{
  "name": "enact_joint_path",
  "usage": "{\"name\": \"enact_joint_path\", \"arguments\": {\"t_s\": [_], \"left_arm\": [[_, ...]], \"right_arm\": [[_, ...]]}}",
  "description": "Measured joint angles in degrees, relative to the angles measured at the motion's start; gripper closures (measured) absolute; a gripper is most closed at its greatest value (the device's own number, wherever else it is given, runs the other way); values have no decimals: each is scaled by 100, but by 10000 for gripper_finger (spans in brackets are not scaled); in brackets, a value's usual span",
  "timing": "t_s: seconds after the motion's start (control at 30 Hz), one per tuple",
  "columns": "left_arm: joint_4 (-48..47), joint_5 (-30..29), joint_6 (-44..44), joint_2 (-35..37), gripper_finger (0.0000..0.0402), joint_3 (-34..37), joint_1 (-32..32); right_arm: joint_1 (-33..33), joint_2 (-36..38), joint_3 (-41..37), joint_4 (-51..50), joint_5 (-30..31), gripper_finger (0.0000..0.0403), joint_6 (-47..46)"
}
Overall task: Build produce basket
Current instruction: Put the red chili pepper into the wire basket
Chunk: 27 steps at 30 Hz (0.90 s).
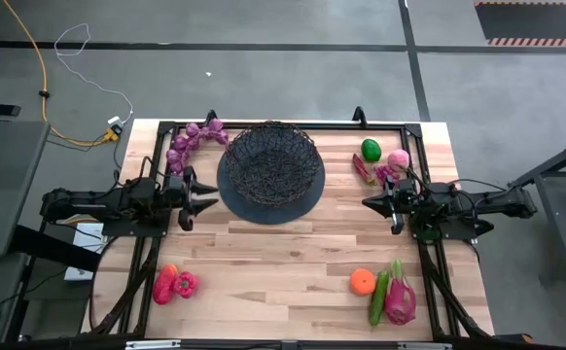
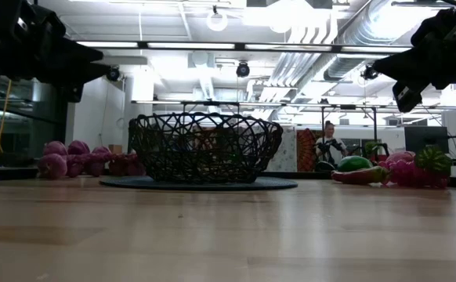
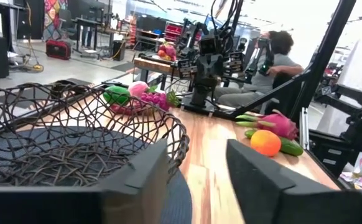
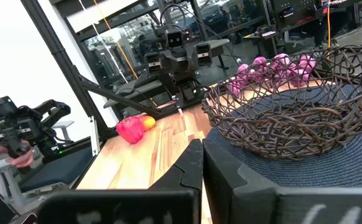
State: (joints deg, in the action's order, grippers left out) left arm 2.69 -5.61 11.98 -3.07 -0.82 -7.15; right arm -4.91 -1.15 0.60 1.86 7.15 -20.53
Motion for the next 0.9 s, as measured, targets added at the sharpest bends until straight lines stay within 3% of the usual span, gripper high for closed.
{"name": "enact_joint_path", "arguments": {"t_s": [0.2, 0.43, 0.53, 0.67, 0.8, 0.9], "left_arm": [[-34, -139, -8, -93, 164, -288, -1], [-227, -127, 402, -771, 125, -965, 1], [-515, 81, 437, -1310, 121, -1566, 8], [-1573, 178, 76, -2168, 121, -2679, 8], [-2473, -35, -106, -2879, 121, -3667, 8], [-2584, -144, -224, -3201, 121, -4056, 6]], "right_arm": [[-1, 0, 0, 1, 0, 403, 0], [-2, -1, -1, 1, 0, 403, 0], [-1, -2, 0, 1, 1, 403, 0], [0, -2, 0, 1, -1, 403, 0], [-1, -2, -1, 1, -1, 403, 0], [-2, -2, 0, 0, -1, 403, 0]]}}
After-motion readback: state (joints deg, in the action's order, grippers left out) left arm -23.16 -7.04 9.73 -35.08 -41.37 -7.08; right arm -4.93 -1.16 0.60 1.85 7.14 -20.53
